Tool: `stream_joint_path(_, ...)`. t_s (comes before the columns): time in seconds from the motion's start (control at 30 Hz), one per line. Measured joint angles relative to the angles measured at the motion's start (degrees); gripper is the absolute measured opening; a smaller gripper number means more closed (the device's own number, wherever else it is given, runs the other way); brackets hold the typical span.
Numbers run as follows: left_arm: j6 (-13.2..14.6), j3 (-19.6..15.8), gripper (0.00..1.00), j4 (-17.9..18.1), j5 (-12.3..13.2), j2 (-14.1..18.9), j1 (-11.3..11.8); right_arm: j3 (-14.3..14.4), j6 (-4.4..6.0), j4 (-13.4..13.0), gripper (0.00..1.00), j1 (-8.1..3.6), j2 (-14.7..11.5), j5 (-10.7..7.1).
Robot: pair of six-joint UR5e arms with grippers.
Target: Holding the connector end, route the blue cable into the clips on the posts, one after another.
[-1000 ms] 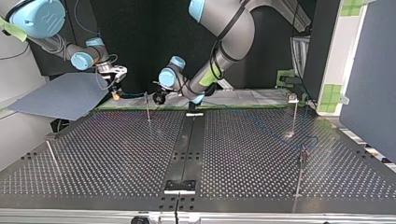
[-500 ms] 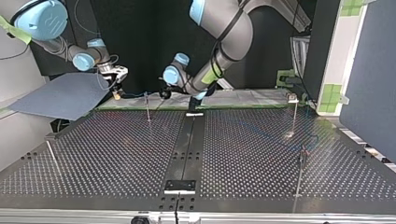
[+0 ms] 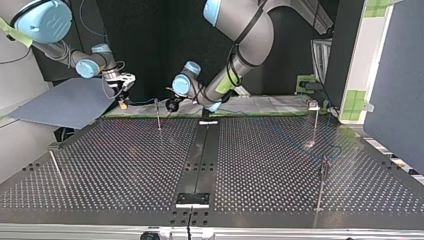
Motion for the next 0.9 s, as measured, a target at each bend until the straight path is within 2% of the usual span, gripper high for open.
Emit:
stream_joint_path(0.2,-1.09,0.02,0.0,-0.07,0.13,1.03,0.57,-1.06,-0.22,0.48,0.0,0.1,-0.01,0.0)
stream_joint_path(0.43,-1.71,0.03,0.0,-0.27,0.1,1.06,1.64,-2.29,0.01,1.24,0.0,0.22,0.0,0.01)
stream_joint_path(0.9,-1.57,0.01,0.0,-0.15,0.73,1.06,2.51,-3.55,0.23,2.05,0.0,0.43,0.0,-0.2)
